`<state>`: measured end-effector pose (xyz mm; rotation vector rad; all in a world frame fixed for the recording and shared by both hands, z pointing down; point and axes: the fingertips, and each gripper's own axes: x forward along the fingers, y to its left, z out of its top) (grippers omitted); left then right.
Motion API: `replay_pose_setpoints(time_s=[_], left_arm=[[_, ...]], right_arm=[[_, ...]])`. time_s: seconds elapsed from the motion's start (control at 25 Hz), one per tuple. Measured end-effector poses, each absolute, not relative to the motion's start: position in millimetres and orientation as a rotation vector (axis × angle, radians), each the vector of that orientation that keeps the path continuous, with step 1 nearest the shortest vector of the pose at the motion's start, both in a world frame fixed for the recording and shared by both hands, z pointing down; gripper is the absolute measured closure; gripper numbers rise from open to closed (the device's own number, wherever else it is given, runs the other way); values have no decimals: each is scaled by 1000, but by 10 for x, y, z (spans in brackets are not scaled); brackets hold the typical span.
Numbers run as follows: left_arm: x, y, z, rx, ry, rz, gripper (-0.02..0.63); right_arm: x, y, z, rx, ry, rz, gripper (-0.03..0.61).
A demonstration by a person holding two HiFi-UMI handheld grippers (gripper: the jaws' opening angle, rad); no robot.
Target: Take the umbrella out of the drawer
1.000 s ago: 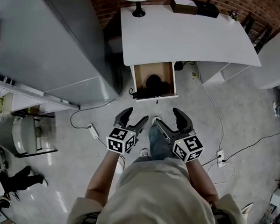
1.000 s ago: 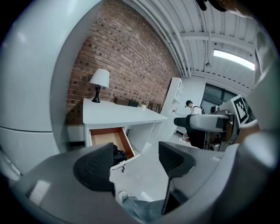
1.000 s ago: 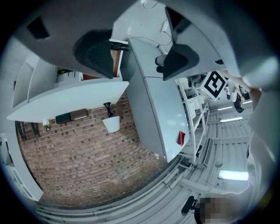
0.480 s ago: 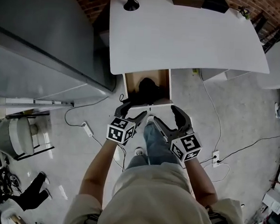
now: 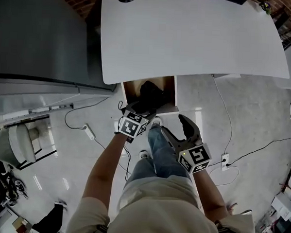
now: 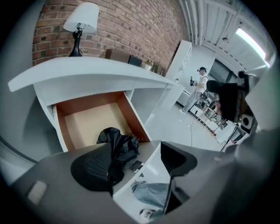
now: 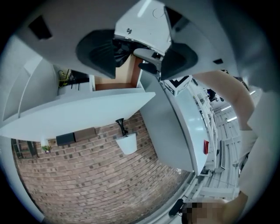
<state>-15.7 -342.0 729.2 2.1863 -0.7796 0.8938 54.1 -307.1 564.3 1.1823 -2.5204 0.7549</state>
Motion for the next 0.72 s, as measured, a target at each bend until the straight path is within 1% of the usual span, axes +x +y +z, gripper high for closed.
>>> replay_pose_setpoints(time_s=[0.28,0.4,0.72], left_arm=[[-121,-3645,8055,2064,-741,1057,230],[-105,-3706,8351,2037,-712,1152,185],[4,-3761,8789,1980,-550,1274,123]], right_arm=[[591,-3123,6009,1129,-2481,827,275],[576,-3153,6227,1084,-2455,833,276],[572,-3403,6588,1036,-2434,852,278]])
